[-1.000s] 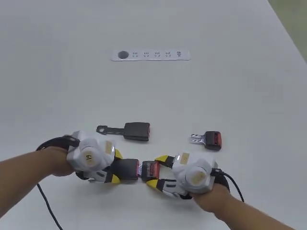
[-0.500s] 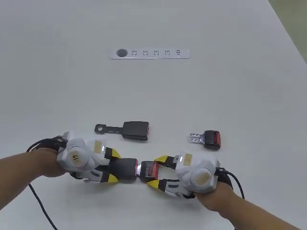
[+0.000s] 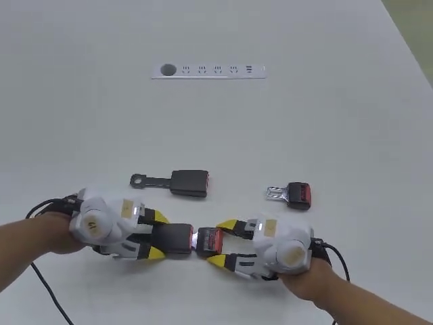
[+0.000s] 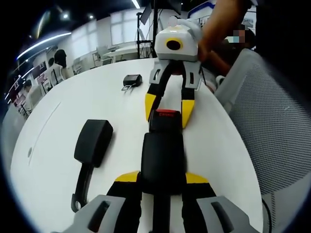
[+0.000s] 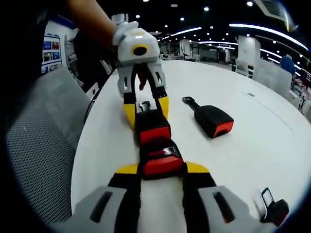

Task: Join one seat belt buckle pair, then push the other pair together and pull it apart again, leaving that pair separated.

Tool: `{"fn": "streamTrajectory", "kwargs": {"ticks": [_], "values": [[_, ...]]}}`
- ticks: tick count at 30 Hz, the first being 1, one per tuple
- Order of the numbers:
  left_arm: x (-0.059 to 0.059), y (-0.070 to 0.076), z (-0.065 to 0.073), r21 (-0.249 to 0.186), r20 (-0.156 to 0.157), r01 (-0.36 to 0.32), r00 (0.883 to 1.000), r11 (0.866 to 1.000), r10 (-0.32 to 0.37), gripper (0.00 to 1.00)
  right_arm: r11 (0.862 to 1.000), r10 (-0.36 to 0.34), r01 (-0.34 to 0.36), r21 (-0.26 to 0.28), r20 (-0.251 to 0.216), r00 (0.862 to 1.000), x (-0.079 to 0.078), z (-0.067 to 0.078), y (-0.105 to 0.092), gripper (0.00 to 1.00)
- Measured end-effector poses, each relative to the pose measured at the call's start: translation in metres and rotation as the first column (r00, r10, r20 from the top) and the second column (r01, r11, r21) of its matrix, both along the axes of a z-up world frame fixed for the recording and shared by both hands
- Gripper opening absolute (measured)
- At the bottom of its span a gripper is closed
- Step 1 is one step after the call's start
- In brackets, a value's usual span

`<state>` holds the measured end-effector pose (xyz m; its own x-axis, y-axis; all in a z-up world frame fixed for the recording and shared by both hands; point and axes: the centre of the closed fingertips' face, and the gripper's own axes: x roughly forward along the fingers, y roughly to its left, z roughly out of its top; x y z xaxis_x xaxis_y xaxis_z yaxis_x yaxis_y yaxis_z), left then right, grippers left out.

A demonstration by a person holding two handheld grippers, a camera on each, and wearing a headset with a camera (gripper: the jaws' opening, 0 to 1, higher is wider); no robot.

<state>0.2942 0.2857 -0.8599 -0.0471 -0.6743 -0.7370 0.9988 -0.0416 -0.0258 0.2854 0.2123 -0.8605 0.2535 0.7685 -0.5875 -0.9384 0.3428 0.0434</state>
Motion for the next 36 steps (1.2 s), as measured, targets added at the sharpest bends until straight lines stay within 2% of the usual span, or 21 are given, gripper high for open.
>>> {"fn": "streamTrajectory", "kwargs": {"ticks": [3, 4, 6, 15, 32, 34, 36], "values": [[-0.0002, -0.0005, 0.0003, -0.006, -0.001, 0.006, 1.0, 1.0, -0.006, 0.32, 1.0, -0.008, 0.008, 0.011, 0.003, 1.0, -0.0005, -0.0006, -0.0001, 0.31], [-0.0003, -0.0005, 0.0003, -0.008, -0.002, 0.008, 1.0, 1.0, -0.008, 0.32, 0.999, -0.02, 0.02, 0.032, -0.018, 1.0, -0.0005, 0.0003, 0.0, 0.31], [-0.0009, -0.0006, 0.0004, -0.013, -0.004, 0.007, 1.0, 1.0, -0.008, 0.32, 1.0, -0.006, 0.006, 0.019, 0.0, 1.0, -0.0008, 0.0002, -0.0004, 0.31], [-0.0014, 0.0, 0.0001, -0.027, -0.01, 0.01, 1.0, 1.0, -0.01, 0.32, 1.0, -0.007, 0.007, 0.025, -0.004, 1.0, -0.0018, -0.0004, 0.0006, 0.31], [-0.0016, 0.0004, -0.0001, -0.028, -0.011, 0.023, 1.0, 0.999, -0.023, 0.32, 1.0, -0.01, 0.01, 0.023, 0.002, 1.0, -0.001, -0.0002, 0.0002, 0.31], [-0.0018, 0.0005, -0.0003, -0.027, -0.01, 0.028, 1.0, 0.999, -0.028, 0.32, 1.0, 0.005, -0.005, 0.002, 0.02, 1.0, -0.0018, -0.0015, 0.0002, 0.31], [-0.0017, 0.0007, -0.0007, -0.029, -0.01, 0.03, 1.0, 0.999, -0.03, 0.32, 1.0, -0.006, 0.005, 0.015, 0.009, 1.0, -0.0016, -0.0013, 0.0004, 0.31]]}}
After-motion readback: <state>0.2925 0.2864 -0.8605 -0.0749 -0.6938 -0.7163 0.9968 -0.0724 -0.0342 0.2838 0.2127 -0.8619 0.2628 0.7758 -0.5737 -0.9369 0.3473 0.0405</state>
